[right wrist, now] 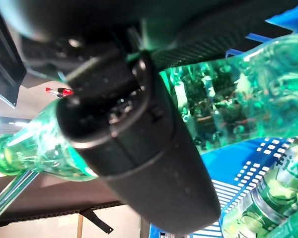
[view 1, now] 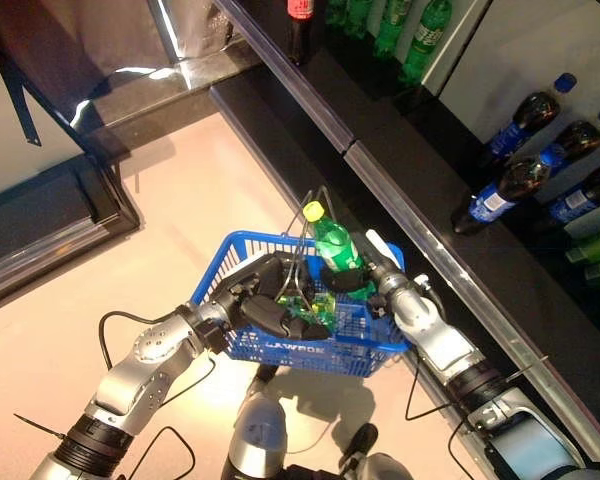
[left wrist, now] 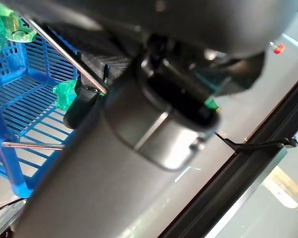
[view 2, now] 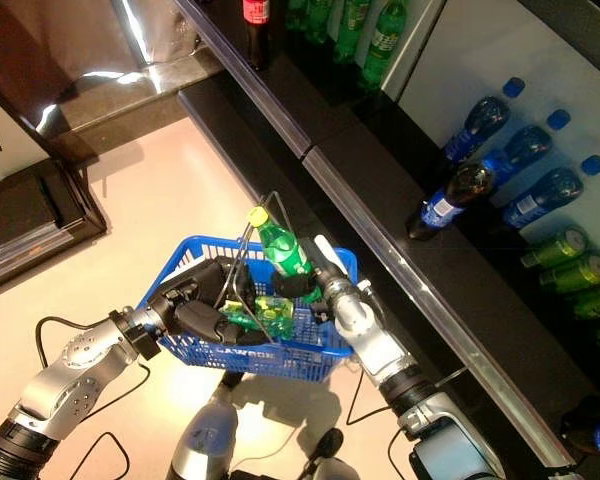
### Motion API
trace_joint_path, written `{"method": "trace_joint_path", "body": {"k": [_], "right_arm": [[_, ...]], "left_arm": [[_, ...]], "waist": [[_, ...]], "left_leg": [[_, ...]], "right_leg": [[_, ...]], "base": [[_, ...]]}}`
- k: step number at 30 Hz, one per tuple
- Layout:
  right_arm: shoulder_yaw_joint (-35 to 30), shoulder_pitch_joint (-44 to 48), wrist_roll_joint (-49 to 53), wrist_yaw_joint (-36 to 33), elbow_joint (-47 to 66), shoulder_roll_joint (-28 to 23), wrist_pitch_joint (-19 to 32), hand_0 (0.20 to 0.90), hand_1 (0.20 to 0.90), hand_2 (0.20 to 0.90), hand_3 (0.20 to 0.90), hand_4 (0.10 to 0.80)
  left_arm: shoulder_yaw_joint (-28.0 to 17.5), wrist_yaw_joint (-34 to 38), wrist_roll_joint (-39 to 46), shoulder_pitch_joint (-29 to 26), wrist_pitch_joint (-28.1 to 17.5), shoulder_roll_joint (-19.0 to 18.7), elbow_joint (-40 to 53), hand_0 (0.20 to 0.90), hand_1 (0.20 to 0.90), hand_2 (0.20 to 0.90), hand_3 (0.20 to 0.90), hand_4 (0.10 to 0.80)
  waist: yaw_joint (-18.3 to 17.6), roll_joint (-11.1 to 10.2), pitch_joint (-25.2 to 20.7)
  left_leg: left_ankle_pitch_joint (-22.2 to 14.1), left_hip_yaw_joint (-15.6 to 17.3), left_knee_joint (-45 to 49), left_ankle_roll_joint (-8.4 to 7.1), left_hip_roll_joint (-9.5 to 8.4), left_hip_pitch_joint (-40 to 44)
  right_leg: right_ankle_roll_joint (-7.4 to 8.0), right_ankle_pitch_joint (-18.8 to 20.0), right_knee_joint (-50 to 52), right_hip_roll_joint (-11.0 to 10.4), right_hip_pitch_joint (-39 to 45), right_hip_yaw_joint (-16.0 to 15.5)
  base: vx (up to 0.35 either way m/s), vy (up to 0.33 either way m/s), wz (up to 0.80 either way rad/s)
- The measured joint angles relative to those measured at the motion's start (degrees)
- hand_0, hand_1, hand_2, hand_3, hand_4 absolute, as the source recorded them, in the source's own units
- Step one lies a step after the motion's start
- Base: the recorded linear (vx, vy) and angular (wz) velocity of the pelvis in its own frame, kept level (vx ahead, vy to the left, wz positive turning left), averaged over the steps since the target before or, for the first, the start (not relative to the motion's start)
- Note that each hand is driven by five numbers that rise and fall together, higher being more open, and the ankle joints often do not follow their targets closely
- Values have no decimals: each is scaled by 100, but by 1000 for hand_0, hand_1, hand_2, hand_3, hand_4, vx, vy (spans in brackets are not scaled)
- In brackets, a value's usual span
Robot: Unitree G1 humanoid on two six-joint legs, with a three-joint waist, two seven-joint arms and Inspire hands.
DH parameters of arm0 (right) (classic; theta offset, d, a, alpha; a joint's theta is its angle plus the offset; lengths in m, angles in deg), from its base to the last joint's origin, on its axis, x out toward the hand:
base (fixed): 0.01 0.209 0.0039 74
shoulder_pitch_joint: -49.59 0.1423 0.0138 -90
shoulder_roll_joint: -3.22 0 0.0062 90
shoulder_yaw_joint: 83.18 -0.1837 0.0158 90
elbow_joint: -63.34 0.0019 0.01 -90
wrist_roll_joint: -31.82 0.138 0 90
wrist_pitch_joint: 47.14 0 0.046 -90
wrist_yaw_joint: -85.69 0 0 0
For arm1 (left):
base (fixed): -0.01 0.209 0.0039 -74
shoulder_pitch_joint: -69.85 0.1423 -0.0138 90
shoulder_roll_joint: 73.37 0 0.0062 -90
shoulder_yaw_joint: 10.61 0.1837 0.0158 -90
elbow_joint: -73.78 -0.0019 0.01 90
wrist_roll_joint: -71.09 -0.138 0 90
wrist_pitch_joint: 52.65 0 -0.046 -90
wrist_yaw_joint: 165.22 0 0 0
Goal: Pick up the drink and place into the basket.
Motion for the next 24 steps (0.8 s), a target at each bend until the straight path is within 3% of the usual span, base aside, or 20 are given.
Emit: {"method": "trace_joint_path", "body": {"k": [14, 24], "right_arm": [[-99, 26, 72, 19, -363, 102, -8, 300, 300, 300, 200, 100], [-501, -620, 2099, 359, -985, 906, 200, 300, 300, 300, 200, 100]], "left_arm": [[60, -58, -5, 1, 129, -24, 0, 300, 300, 300, 200, 100], [132, -423, -108, 1, 130, -89, 254, 300, 300, 300, 200, 100]], "waist": [[-6, -45, -26], [48, -67, -40]], "left_leg": [[-2, 3, -1, 0, 5, 79], [-18, -6, -1, 23, -4, 83]], "right_leg": [[1, -10, 0, 3, 85, 1], [-1, -17, 0, -3, 98, 1]], "base": [[0, 0, 0], [0, 0, 0]]}}
